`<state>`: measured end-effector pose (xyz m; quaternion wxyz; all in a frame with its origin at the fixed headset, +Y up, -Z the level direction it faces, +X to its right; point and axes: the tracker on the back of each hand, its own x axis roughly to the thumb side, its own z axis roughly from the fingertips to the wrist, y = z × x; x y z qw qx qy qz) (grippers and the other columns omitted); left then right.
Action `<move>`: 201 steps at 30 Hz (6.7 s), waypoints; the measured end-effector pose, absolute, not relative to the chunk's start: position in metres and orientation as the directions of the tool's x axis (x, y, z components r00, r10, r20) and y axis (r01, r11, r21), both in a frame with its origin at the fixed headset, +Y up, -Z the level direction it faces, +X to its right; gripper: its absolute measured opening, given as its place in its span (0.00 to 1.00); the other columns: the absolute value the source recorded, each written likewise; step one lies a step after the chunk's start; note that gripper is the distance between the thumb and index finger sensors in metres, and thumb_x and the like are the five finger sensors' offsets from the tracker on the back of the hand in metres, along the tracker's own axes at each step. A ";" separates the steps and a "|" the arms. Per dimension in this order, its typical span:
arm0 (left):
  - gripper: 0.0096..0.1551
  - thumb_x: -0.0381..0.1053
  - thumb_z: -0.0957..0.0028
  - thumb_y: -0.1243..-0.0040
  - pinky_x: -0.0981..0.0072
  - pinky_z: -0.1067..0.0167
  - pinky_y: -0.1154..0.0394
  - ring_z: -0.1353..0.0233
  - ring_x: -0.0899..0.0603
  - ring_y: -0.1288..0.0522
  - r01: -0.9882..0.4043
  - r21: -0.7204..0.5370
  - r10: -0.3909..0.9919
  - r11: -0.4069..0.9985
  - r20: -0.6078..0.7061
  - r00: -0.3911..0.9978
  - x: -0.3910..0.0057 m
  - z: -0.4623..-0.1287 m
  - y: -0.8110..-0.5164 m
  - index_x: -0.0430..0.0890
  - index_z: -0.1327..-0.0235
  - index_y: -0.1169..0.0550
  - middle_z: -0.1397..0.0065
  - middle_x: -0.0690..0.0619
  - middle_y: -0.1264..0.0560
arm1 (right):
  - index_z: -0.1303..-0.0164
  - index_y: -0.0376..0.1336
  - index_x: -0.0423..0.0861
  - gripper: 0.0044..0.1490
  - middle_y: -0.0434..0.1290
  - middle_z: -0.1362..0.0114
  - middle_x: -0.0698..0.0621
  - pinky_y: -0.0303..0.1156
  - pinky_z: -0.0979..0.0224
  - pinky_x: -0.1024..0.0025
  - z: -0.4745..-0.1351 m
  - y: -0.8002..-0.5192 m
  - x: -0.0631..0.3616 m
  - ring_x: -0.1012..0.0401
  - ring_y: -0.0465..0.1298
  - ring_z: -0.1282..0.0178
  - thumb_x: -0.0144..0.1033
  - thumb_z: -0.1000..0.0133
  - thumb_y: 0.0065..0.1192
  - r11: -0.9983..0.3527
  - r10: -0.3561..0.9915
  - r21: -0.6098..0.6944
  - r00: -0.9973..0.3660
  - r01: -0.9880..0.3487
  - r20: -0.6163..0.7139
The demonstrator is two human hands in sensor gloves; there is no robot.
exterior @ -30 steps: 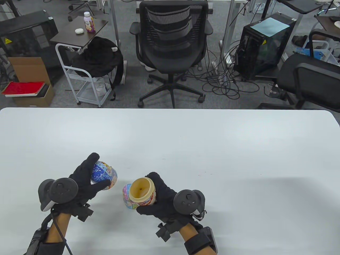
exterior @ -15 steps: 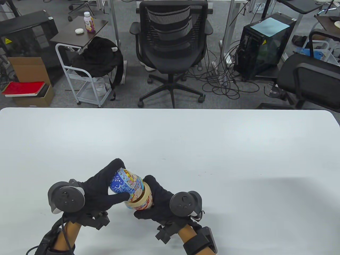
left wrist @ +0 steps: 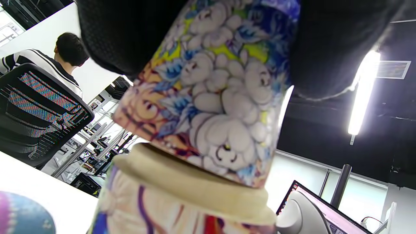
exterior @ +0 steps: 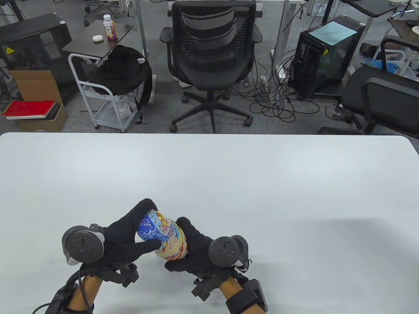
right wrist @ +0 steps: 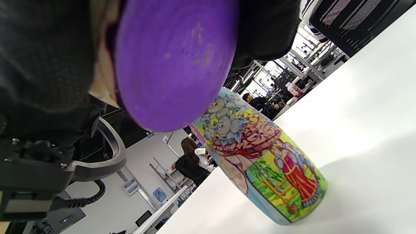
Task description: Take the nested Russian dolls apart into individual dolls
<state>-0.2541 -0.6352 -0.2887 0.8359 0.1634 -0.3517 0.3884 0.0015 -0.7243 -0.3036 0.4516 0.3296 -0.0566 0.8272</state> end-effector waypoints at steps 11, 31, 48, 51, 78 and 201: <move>0.57 0.70 0.44 0.35 0.45 0.34 0.24 0.29 0.30 0.24 -0.766 -0.051 0.559 0.641 0.715 0.420 -0.249 -0.288 -0.639 0.43 0.14 0.46 0.20 0.33 0.33 | 0.17 0.41 0.39 0.77 0.63 0.19 0.36 0.72 0.26 0.50 -0.303 -0.724 0.003 0.42 0.71 0.24 0.62 0.62 0.80 -0.576 0.714 0.205 -0.365 -0.791 0.597; 0.56 0.69 0.45 0.32 0.44 0.38 0.22 0.34 0.28 0.22 -0.858 -0.004 0.580 0.513 0.739 0.343 -0.264 -0.284 -0.619 0.40 0.16 0.41 0.23 0.29 0.31 | 0.17 0.41 0.41 0.77 0.63 0.19 0.37 0.73 0.24 0.51 -0.295 -0.708 -0.003 0.44 0.72 0.24 0.62 0.63 0.82 -0.468 0.750 0.244 -0.235 -0.849 0.618; 0.56 0.71 0.44 0.34 0.47 0.38 0.21 0.34 0.30 0.21 -0.834 -0.054 0.592 0.549 0.729 0.342 -0.259 -0.287 -0.630 0.40 0.15 0.41 0.23 0.30 0.30 | 0.19 0.43 0.36 0.78 0.67 0.22 0.35 0.75 0.28 0.49 -0.293 -0.703 -0.001 0.43 0.75 0.29 0.64 0.64 0.81 -0.535 0.696 0.151 -0.332 -0.831 0.637; 0.57 0.71 0.45 0.34 0.48 0.38 0.21 0.34 0.30 0.21 -0.839 -0.057 0.601 0.540 0.725 0.337 -0.259 -0.287 -0.633 0.40 0.15 0.42 0.23 0.29 0.30 | 0.19 0.44 0.36 0.78 0.67 0.23 0.35 0.75 0.28 0.48 -0.292 -0.704 -0.001 0.42 0.75 0.29 0.63 0.64 0.82 -0.514 0.706 0.146 -0.320 -0.845 0.631; 0.56 0.70 0.45 0.32 0.48 0.40 0.20 0.36 0.29 0.21 -0.826 0.282 0.555 0.488 0.631 0.542 -0.327 -0.286 -0.609 0.39 0.16 0.40 0.24 0.30 0.29 | 0.16 0.33 0.45 0.76 0.53 0.14 0.37 0.64 0.20 0.48 -0.306 -0.707 0.025 0.39 0.62 0.19 0.67 0.58 0.72 -0.452 0.765 0.145 -0.300 -0.880 0.570; 0.52 0.61 0.49 0.26 0.46 0.37 0.23 0.31 0.31 0.24 -0.172 -0.211 0.234 0.962 0.323 0.917 -0.269 -0.327 -0.749 0.40 0.20 0.39 0.24 0.37 0.29 | 0.21 0.55 0.40 0.61 0.71 0.26 0.36 0.71 0.28 0.48 -0.322 -0.755 0.034 0.41 0.73 0.28 0.57 0.58 0.79 -0.502 0.837 0.382 -0.324 -0.776 0.441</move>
